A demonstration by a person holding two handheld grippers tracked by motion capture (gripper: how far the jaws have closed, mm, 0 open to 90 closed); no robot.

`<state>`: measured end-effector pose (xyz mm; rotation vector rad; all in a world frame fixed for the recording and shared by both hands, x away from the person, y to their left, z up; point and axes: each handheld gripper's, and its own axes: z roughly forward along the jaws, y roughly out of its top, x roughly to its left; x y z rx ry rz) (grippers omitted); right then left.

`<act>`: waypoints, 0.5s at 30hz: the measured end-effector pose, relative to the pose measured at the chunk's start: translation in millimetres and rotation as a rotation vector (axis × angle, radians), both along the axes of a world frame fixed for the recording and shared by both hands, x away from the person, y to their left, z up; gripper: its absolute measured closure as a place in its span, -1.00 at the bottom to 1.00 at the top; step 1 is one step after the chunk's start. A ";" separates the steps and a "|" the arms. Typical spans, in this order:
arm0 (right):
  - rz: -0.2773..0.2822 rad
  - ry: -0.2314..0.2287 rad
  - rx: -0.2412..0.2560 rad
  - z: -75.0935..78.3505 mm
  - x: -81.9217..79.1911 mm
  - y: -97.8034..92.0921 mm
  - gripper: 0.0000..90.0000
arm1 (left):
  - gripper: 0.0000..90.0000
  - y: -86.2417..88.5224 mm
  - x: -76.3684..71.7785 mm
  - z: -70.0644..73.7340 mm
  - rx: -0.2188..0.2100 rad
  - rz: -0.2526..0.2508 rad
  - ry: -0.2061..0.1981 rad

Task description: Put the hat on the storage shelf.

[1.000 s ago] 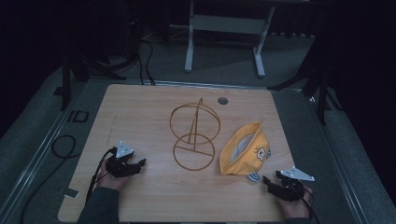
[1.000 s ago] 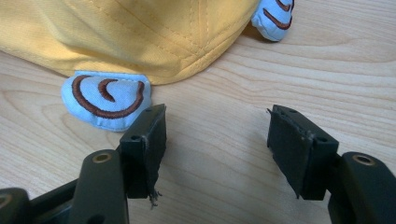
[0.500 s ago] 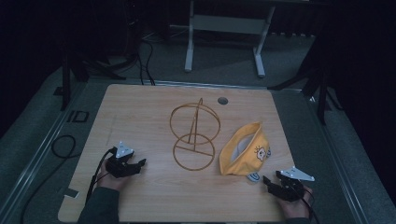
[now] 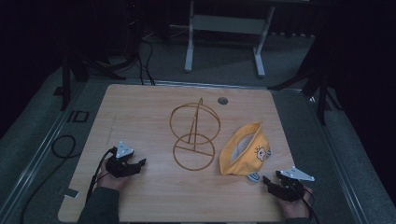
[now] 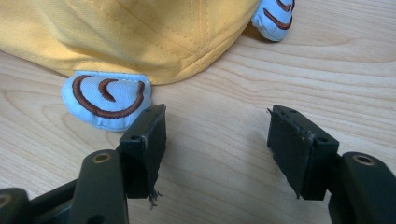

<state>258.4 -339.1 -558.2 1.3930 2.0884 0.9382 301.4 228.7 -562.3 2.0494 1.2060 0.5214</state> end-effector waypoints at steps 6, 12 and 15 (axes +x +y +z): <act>0.005 0.005 -0.002 0.5 0.3 -0.2 -0.17 | -0.19 0.1 -0.1 0.0 -0.001 0.000 0.000; 0.033 0.044 0.000 5.2 2.9 -1.2 -0.06 | -0.19 0.1 0.0 0.0 -0.001 0.000 0.000; 0.058 0.054 -0.005 9.8 2.4 0.0 -0.02 | -0.19 0.1 0.0 0.0 -0.001 0.000 0.000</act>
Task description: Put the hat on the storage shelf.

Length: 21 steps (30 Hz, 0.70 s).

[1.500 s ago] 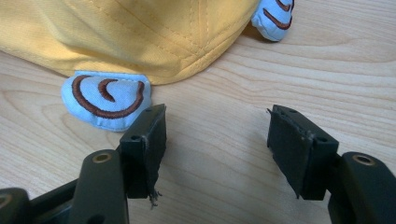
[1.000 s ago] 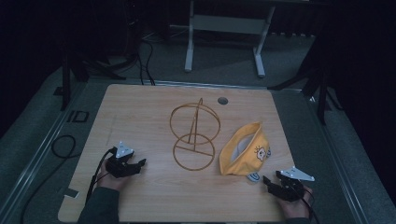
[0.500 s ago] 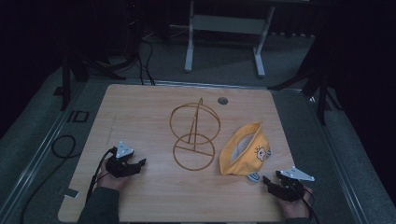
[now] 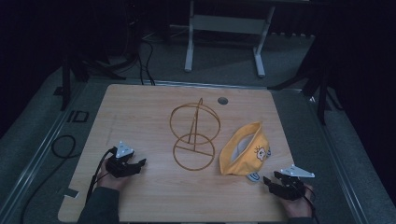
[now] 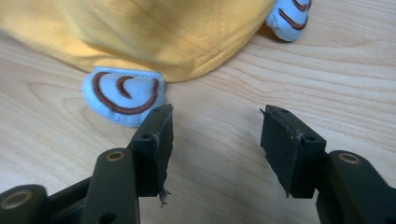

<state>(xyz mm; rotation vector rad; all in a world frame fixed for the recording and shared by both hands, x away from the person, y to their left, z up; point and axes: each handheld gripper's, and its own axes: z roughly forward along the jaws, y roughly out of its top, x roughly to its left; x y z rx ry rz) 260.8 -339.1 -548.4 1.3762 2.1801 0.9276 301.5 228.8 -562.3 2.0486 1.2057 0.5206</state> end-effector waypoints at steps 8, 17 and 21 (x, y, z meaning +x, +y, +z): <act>0.064 0.011 -0.044 14.6 -2.8 7.7 0.03 | -0.19 0.0 0.0 0.0 0.000 0.000 0.000; 0.106 0.028 -0.049 24.9 -4.1 13.3 0.01 | -0.19 -0.1 -0.3 0.2 0.001 0.001 0.001; 0.125 0.033 -0.042 28.0 -4.1 17.2 -0.03 | -0.19 -0.1 -0.4 0.2 0.002 0.000 0.002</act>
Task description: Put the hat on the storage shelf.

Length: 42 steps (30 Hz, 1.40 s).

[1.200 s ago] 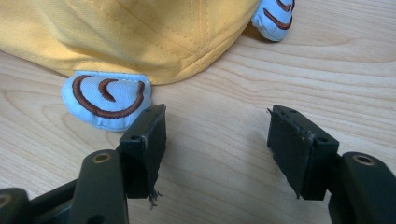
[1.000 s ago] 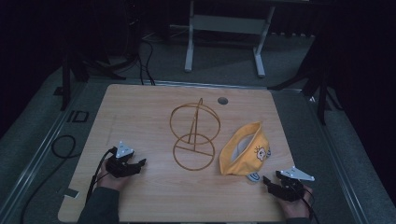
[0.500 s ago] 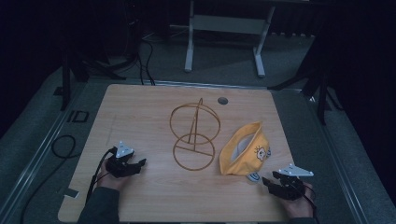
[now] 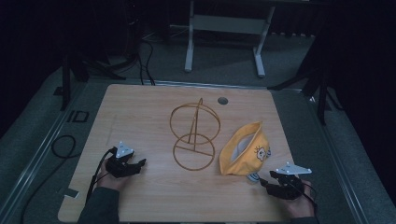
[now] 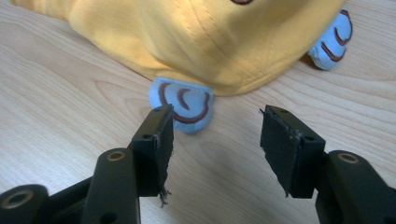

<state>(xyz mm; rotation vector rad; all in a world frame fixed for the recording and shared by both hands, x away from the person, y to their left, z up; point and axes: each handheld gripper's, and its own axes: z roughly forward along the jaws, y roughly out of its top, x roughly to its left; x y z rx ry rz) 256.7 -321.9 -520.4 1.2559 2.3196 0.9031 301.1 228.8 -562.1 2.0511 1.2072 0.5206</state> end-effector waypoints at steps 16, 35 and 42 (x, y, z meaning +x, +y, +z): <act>0.031 0.056 -0.016 -12.0 10.6 19.5 -0.04 | -0.19 0.1 0.0 -0.1 -0.001 -0.001 -0.001; 0.031 0.070 -0.037 -19.9 16.3 27.6 0.31 | -0.19 0.1 0.1 0.0 0.000 -0.002 0.000; 0.038 0.050 -0.059 -18.7 15.0 27.2 0.53 | -0.19 0.2 0.1 0.0 0.000 -0.002 0.000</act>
